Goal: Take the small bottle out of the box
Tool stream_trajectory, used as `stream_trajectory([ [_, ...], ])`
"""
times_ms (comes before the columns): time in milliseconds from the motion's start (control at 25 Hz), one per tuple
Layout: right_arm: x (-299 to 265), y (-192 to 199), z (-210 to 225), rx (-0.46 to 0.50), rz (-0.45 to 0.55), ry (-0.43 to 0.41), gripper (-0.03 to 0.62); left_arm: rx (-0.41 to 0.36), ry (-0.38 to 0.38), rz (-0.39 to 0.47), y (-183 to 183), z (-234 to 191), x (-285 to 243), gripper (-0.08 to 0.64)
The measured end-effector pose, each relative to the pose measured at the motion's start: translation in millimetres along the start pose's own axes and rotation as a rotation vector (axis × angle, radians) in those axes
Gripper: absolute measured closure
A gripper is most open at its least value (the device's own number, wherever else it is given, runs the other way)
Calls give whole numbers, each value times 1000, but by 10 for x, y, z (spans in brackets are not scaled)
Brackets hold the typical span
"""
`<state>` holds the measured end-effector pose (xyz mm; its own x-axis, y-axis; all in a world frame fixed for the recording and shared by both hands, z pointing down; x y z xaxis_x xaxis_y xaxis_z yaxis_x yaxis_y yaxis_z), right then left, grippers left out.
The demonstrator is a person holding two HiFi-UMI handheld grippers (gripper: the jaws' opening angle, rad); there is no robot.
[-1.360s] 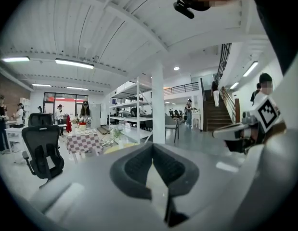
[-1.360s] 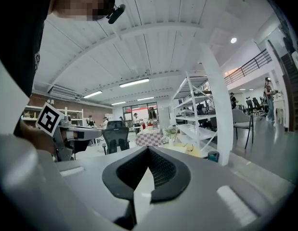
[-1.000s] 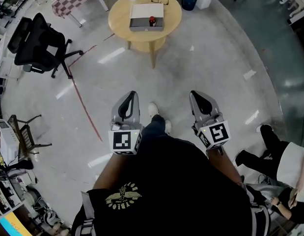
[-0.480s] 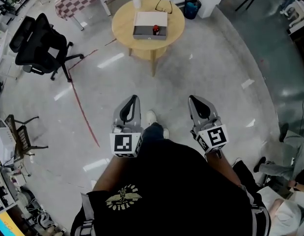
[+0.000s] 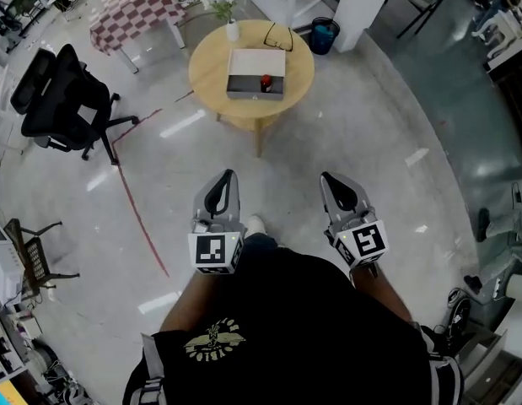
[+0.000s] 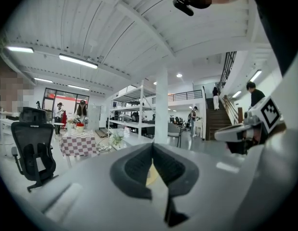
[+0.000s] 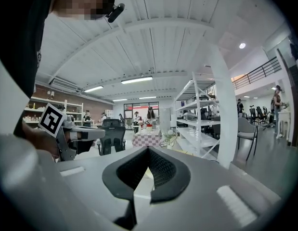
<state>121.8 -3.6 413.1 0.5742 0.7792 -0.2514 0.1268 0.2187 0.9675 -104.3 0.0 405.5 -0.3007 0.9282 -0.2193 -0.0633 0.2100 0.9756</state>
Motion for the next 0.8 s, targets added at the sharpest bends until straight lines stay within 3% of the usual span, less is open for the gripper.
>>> stream_trajectory([
  [440,-562,-353,194,17,-5,90,584,13,104,24,-292,-413,-738,560],
  [680,-719,-373,23,45,-15,73,584,15,92,26,-217,-606,-780,560],
  [800,-836,-293,-27,23,-23,65,584,22,75,-17,-101,-738,-793,560],
])
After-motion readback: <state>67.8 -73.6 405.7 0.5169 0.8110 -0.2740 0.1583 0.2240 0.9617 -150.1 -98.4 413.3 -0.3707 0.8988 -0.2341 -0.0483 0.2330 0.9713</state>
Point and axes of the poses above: the fingertips, and each gripper's own axes: x backward along the fingers, z to its right, y out of its underside, the point moved 4 cm from there along x, backward along the fingers, and after that the axes turned 5 degrees about -z, right-handed, at the moved point
